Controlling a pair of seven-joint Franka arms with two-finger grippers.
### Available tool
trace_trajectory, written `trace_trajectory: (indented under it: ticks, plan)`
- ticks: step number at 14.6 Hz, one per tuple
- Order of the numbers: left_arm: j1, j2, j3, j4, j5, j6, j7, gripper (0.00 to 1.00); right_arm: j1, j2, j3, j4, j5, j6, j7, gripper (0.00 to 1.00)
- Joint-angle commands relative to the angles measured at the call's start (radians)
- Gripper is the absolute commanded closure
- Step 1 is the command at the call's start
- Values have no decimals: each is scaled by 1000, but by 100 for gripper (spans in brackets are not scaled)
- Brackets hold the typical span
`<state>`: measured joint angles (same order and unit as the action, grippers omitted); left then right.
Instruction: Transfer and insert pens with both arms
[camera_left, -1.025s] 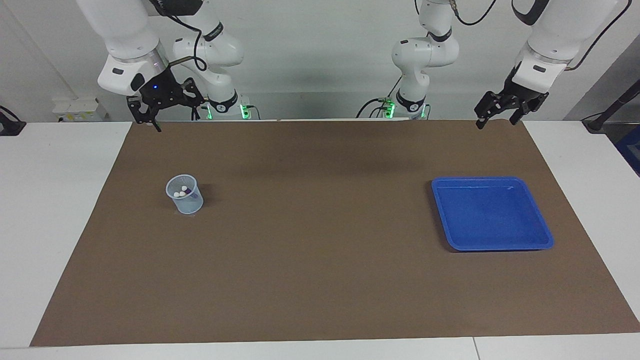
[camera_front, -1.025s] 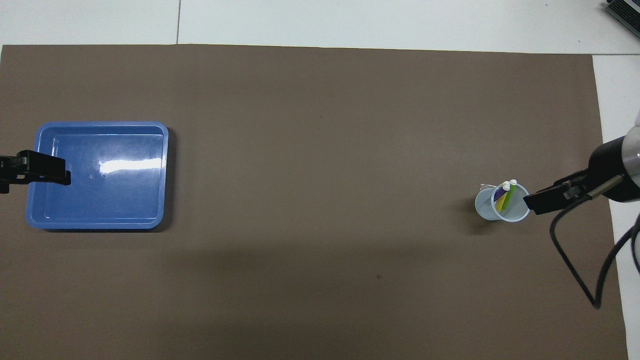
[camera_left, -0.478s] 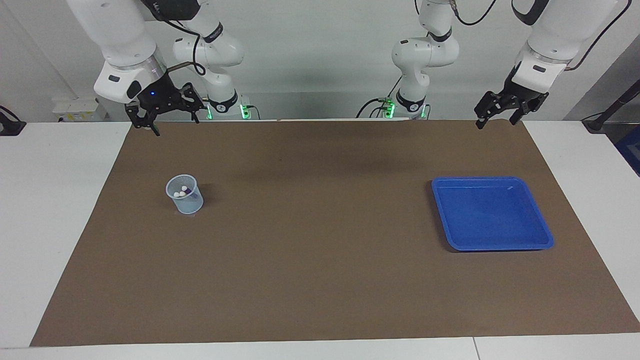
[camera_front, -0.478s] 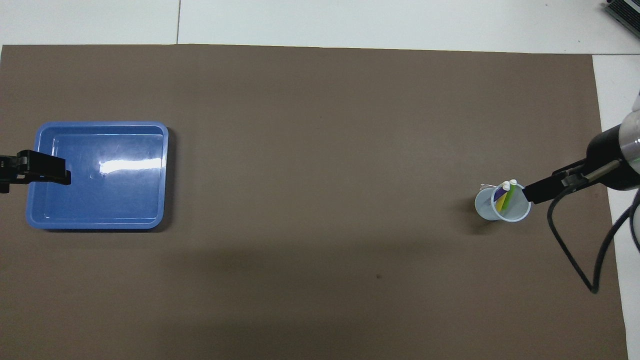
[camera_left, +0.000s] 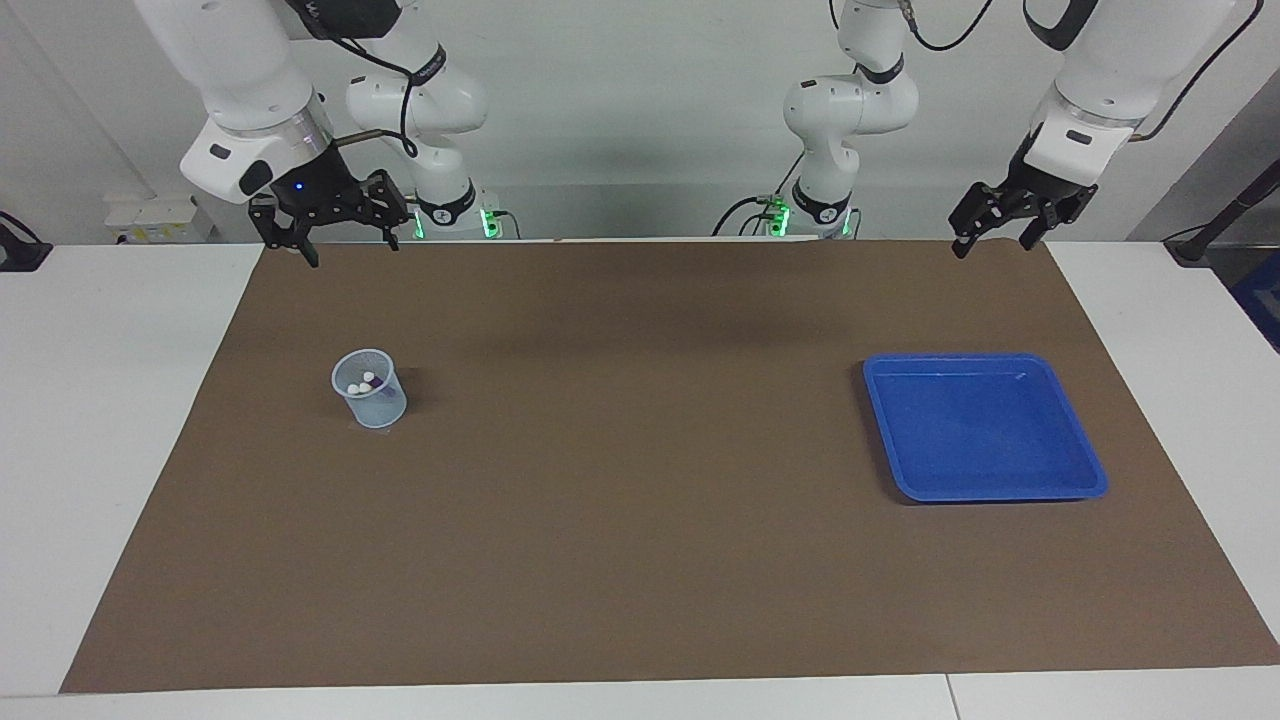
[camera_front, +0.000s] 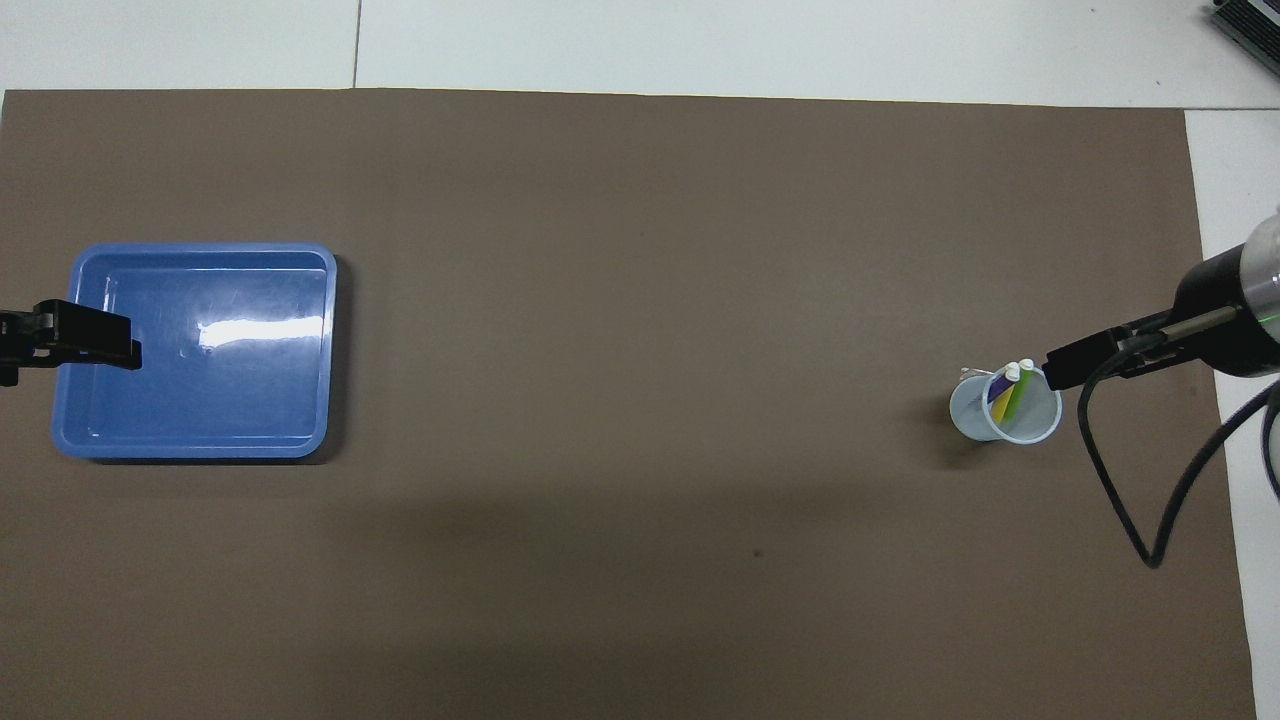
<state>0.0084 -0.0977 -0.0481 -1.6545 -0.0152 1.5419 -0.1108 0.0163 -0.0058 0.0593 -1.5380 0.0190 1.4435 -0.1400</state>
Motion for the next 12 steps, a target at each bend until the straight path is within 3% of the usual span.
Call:
trace_trajectory:
  ticks: [1,12]
  plan:
    - [12,-14,-6,-7,-5,14,14,0,-25,9,16,6,-7,15,19,0]
    - [18,-13,-7,-5,-6,14,14,0,-29,4,33,1,-34,3,19,0]
